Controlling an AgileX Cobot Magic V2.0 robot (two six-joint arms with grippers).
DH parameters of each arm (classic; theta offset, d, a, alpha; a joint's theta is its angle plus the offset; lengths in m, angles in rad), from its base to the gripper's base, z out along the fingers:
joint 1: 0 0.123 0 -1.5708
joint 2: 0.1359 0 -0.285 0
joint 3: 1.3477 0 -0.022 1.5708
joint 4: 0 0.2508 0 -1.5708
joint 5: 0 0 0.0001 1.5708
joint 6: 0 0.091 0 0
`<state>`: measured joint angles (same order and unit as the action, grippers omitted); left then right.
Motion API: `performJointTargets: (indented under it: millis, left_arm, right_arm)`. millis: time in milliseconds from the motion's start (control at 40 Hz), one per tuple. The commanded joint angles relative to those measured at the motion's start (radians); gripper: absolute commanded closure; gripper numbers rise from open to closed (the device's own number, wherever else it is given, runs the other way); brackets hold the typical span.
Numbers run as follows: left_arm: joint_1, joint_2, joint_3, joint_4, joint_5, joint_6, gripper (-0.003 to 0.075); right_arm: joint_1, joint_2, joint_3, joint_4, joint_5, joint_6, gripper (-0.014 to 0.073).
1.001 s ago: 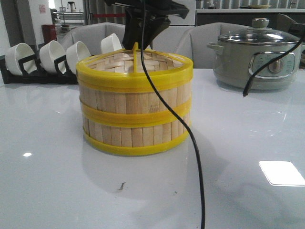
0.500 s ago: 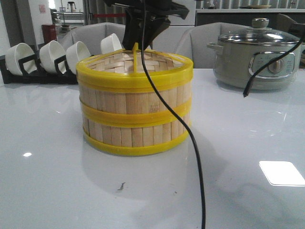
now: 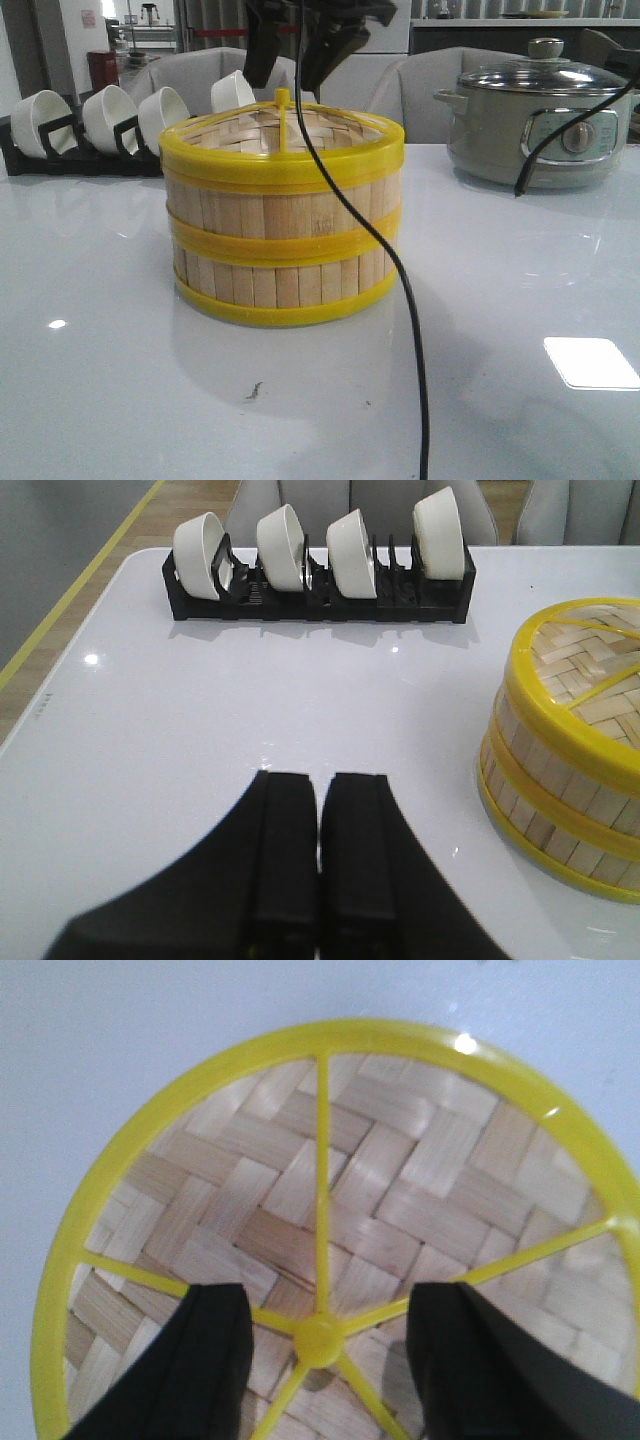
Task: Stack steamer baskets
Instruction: 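Release the lid knob and raise the right gripper away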
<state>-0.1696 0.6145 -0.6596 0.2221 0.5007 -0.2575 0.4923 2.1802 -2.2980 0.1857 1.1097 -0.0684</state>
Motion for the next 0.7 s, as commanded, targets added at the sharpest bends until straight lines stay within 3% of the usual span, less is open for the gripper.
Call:
performJointTargets:
  millis: [0,225,676]
  left_arm:
    - [0.002,0.000,-0.029,0.007,-0.076,-0.005,0.0636]
    - [0.002,0.000,-0.029,0.007,-0.076,-0.005,0.0636]
    - [0.002,0.000,-0.029,0.007,-0.076,-0.005,0.0636]
  right_arm:
    - [-0.005,-0.129,-0.027,-0.058,-0.090,0.001,0.0122]
    - [-0.067,-0.313,0.114,-0.129,-0.172,0.001,0.0122]
    - [-0.290,-0.925,0.930,-0.122,-0.624,0.001,0.0122]
